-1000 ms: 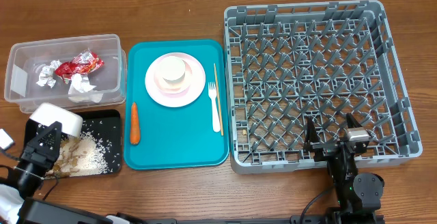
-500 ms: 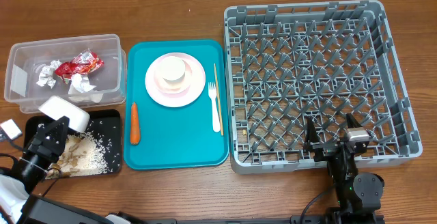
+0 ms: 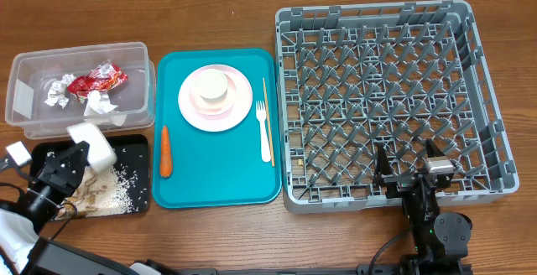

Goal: Sort waste into correct bins and load items into the dishwasher
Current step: 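Tip the bowl with the left gripper to dump shells onto the black tray, then set the empty white bowl down on the teal tray with the left gripper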

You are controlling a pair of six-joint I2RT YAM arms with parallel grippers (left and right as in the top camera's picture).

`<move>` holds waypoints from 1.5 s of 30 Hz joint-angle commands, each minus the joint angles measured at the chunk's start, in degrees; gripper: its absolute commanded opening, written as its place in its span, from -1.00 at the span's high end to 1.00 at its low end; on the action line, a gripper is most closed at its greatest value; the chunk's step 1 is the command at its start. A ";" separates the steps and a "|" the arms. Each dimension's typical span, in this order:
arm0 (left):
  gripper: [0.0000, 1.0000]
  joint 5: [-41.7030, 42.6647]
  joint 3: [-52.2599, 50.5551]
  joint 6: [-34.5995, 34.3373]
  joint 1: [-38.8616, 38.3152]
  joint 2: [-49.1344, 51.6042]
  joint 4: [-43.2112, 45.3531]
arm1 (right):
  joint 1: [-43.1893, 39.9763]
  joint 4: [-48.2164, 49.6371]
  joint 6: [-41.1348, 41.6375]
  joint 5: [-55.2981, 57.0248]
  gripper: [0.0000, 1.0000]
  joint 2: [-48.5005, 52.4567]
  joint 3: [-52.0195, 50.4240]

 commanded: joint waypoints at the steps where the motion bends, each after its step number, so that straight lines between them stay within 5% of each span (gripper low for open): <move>1: 0.87 -0.04 0.02 -0.63 -0.39 0.11 -1.18 | -0.11 0.44 -0.17 -0.09 -1.00 -0.44 -0.59; 20: 0.91 9.44 0.04 0.15 -0.37 0.09 -1.46 | -0.11 0.44 -0.17 -0.09 -1.00 -0.44 -0.59; 33: 0.92 -0.28 0.02 -2.56 -0.39 0.59 -0.17 | -0.11 0.44 -0.17 -0.09 -1.00 -0.44 -0.59; 45: 0.92 -14.21 4.68 -17.62 -6.91 -0.09 1.25 | -0.11 0.44 -0.17 -0.09 -1.00 -0.44 -0.59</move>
